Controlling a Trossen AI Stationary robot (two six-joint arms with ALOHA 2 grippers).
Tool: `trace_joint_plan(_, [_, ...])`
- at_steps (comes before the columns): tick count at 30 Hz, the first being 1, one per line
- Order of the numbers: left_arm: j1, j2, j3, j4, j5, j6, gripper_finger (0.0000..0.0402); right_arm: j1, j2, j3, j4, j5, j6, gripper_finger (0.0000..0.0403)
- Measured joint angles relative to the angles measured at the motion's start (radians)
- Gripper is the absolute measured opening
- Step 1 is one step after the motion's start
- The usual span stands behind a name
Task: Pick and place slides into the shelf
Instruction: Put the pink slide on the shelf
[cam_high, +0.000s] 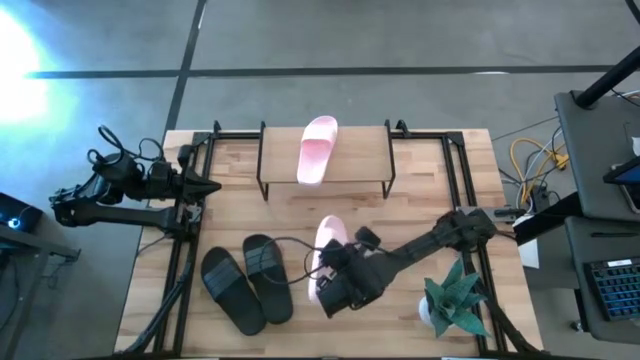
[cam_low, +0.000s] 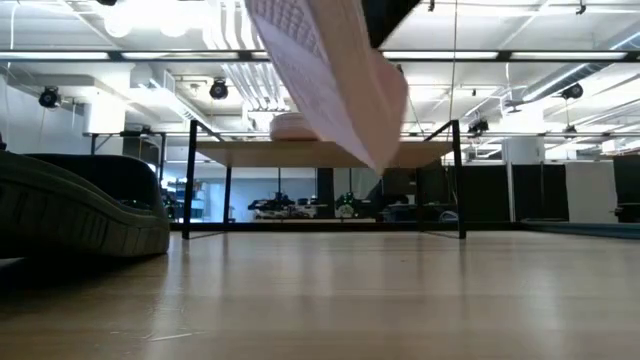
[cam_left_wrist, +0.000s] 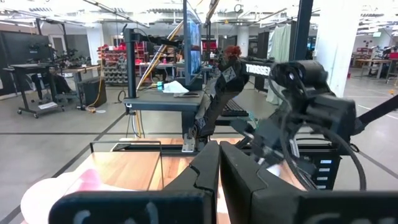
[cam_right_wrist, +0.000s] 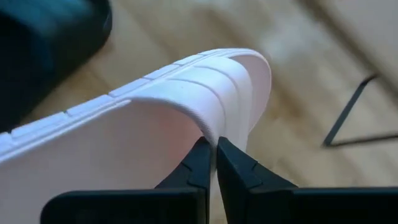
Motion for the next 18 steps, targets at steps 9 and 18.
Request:
trace_joint_plan(9, [0.000, 0.000, 0.000, 0.000, 0.000, 0.000, 0.0000, -0.070, -0.086, 0.003, 0.000, 0.216, -0.199, 0.0011])
trace_joint_plan(18, [0.000, 0.000, 0.000, 0.000, 0.000, 0.000, 0.0000, -0.183, -0.156, 0.004, -0.001, 0.391, -0.344, 0.0011])
